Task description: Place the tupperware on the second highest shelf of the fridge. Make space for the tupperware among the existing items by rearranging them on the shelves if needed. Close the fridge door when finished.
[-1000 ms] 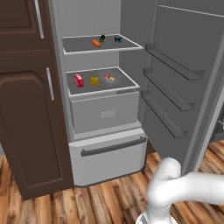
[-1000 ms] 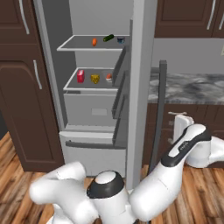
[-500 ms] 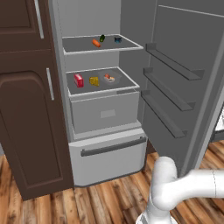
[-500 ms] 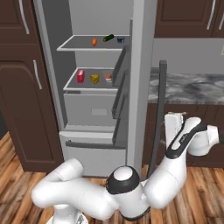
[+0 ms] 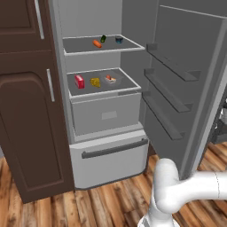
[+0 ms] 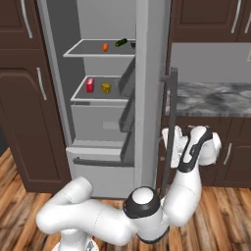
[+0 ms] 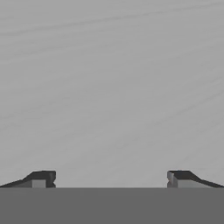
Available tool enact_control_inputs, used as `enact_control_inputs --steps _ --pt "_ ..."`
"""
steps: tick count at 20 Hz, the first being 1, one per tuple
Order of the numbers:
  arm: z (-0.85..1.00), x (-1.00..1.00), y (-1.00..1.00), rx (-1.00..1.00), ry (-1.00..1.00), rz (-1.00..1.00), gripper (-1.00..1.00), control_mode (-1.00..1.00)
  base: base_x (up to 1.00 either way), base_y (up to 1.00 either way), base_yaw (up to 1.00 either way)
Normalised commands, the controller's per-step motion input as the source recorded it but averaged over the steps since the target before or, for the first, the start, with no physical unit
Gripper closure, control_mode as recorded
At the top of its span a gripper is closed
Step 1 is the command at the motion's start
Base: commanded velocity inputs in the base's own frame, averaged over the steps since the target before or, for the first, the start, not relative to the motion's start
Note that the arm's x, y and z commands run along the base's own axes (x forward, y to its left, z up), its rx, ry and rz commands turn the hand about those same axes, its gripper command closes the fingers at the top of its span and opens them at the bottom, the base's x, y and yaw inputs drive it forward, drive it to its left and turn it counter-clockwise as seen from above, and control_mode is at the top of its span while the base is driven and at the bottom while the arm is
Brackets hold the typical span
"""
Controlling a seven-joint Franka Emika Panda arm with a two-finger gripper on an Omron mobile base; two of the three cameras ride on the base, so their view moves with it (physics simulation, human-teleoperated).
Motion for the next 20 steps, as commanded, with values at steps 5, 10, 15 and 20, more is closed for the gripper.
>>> enact_control_inputs --steps 5,10,15,20 --pt "-0.2 0.14 1.0 0.0 -0.17 0.1 -1.0 -1.0 0.0 0.0 0.0" --pt "-0.03 0.3 1.0 0.0 -0.23 0.04 -1.0 -1.0 0.0 0.0 0.0" --pt "0.0 0.41 1.0 -0.03 -0.29 0.01 -1.0 -1.0 0.0 0.0 0.0" --pt "0.0 0.81 1.0 -0.18 -0.23 -0.12 -1.0 -1.0 0.0 0.0 0.0"
